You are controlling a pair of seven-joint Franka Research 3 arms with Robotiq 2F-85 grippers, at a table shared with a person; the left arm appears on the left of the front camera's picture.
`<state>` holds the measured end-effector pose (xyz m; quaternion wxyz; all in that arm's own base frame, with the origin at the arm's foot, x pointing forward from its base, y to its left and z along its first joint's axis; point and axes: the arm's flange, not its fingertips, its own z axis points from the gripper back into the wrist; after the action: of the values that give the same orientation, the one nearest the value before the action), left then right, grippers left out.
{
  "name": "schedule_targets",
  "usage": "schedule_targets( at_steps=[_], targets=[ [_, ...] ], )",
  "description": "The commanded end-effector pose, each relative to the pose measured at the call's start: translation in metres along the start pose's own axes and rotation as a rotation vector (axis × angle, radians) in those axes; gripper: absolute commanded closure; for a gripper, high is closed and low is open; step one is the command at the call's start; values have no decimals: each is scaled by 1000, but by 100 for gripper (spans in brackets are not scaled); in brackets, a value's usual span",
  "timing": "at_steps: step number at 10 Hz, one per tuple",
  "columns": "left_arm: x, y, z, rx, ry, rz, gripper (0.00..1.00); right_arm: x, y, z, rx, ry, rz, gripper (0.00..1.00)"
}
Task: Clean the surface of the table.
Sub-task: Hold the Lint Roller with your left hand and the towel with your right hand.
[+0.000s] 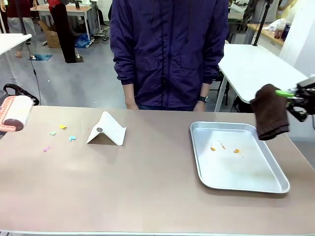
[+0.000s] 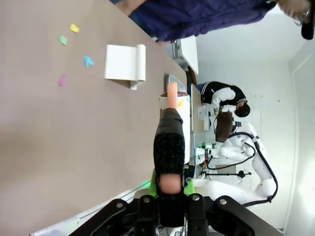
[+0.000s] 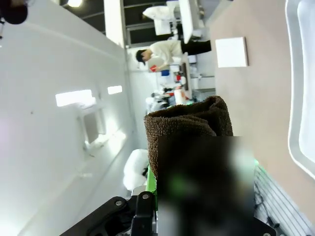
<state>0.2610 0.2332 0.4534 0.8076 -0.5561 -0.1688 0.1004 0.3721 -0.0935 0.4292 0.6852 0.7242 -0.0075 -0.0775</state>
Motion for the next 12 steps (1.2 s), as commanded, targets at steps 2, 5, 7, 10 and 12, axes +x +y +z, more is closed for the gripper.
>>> schedule_targets(
  at_steps=[2, 5, 7, 10, 12],
  targets=[
    [4, 41, 32, -65, -70, -30, 100, 27, -10, 48, 41, -9, -17, 100],
    [7, 46, 11, -82, -145, 12, 100, 33, -40, 87, 100, -115, -20, 100],
    [3, 54, 24, -53, -125, 27, 100, 31, -42, 71, -35, -152, 73, 100],
    [3, 54, 24, -53, -125, 27, 100, 32, -48, 90, 62, -117, -50, 100],
    [3, 54, 24, -53, -125, 27, 100, 32, -48, 90, 62, -117, -50, 100]
  ],
)
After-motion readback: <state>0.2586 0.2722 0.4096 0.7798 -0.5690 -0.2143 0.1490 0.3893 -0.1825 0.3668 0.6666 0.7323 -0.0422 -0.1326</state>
